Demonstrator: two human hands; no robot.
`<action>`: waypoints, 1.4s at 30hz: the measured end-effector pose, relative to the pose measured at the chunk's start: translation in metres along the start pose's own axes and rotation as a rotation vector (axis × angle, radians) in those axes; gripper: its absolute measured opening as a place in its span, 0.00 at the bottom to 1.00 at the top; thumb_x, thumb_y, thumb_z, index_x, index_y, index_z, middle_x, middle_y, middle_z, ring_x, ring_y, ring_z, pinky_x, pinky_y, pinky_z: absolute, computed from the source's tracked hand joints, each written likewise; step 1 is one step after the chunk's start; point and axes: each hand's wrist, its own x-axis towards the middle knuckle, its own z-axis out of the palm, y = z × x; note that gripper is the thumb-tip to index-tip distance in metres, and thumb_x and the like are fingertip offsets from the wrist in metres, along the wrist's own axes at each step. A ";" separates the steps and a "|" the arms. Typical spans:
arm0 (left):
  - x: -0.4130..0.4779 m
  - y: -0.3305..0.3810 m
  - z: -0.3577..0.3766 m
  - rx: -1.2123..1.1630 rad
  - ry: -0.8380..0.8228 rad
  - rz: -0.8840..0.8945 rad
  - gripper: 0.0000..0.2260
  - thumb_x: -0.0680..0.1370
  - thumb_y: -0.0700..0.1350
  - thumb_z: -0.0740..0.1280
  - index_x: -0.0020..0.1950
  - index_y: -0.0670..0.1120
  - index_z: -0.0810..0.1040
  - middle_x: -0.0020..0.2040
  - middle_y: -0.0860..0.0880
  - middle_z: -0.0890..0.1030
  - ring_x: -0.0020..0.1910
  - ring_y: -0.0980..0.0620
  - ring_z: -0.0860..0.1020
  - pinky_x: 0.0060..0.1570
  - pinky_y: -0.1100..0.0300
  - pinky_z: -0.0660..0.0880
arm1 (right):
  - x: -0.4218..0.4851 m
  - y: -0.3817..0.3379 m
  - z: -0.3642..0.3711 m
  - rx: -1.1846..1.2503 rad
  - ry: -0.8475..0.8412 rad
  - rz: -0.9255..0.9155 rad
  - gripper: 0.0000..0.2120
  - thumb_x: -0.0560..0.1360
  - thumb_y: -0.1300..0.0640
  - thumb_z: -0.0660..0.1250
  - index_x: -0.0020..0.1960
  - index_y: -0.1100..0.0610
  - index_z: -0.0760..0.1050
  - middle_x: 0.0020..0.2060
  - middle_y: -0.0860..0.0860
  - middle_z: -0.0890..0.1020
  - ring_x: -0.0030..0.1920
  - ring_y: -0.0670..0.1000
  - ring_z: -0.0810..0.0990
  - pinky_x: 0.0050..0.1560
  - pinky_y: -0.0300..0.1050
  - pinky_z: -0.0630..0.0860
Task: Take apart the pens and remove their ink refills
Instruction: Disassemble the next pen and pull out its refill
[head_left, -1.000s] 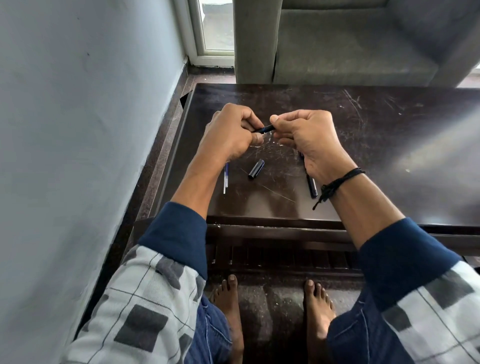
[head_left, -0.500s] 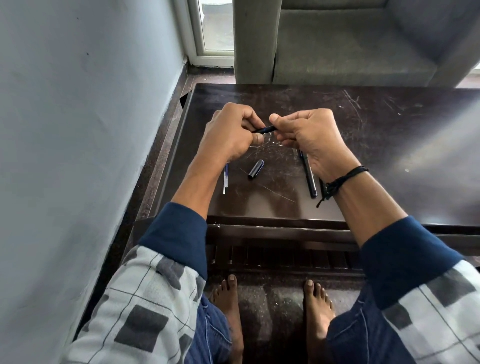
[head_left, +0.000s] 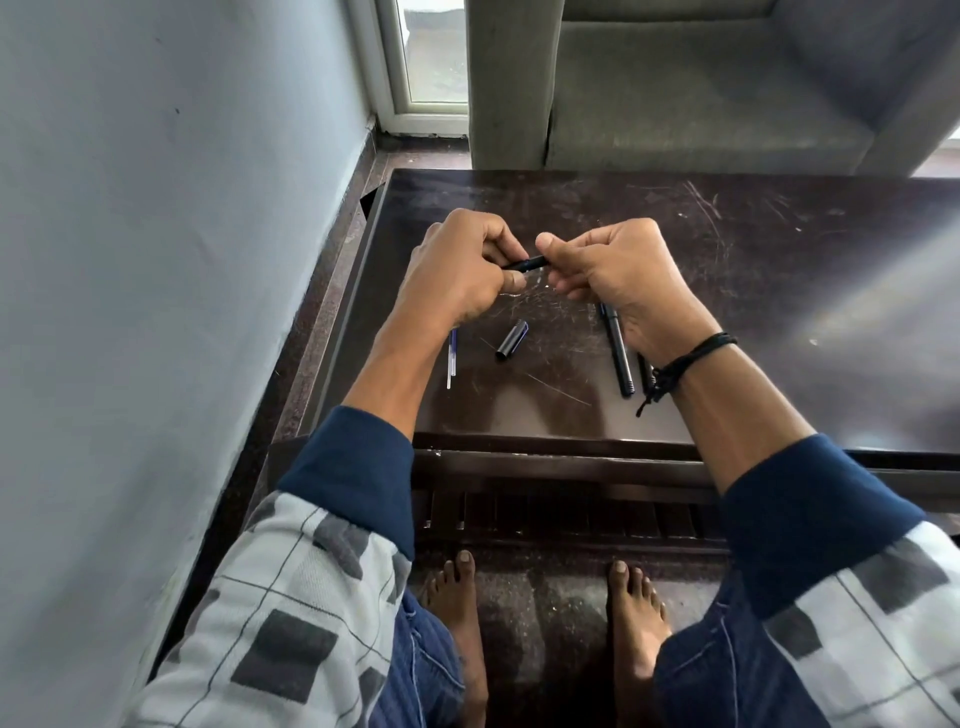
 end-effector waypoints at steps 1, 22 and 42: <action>0.000 0.000 0.000 0.004 0.001 0.003 0.13 0.68 0.43 0.81 0.38 0.59 0.81 0.38 0.57 0.85 0.44 0.57 0.84 0.56 0.47 0.80 | 0.000 0.000 0.000 -0.030 0.016 0.004 0.16 0.74 0.49 0.77 0.36 0.62 0.82 0.32 0.58 0.84 0.30 0.48 0.80 0.32 0.37 0.77; 0.001 -0.003 -0.001 -0.007 0.002 -0.022 0.12 0.68 0.43 0.81 0.38 0.57 0.81 0.39 0.55 0.86 0.44 0.54 0.85 0.56 0.47 0.80 | -0.002 -0.003 -0.001 -0.057 -0.066 0.002 0.13 0.74 0.54 0.77 0.47 0.65 0.82 0.34 0.57 0.83 0.32 0.49 0.79 0.32 0.37 0.76; -0.001 0.001 0.001 0.002 -0.003 0.005 0.13 0.69 0.42 0.80 0.38 0.58 0.80 0.40 0.55 0.85 0.44 0.54 0.84 0.55 0.47 0.81 | -0.001 -0.002 -0.003 -0.089 -0.047 -0.014 0.18 0.78 0.51 0.73 0.41 0.66 0.81 0.28 0.52 0.81 0.28 0.46 0.76 0.30 0.36 0.73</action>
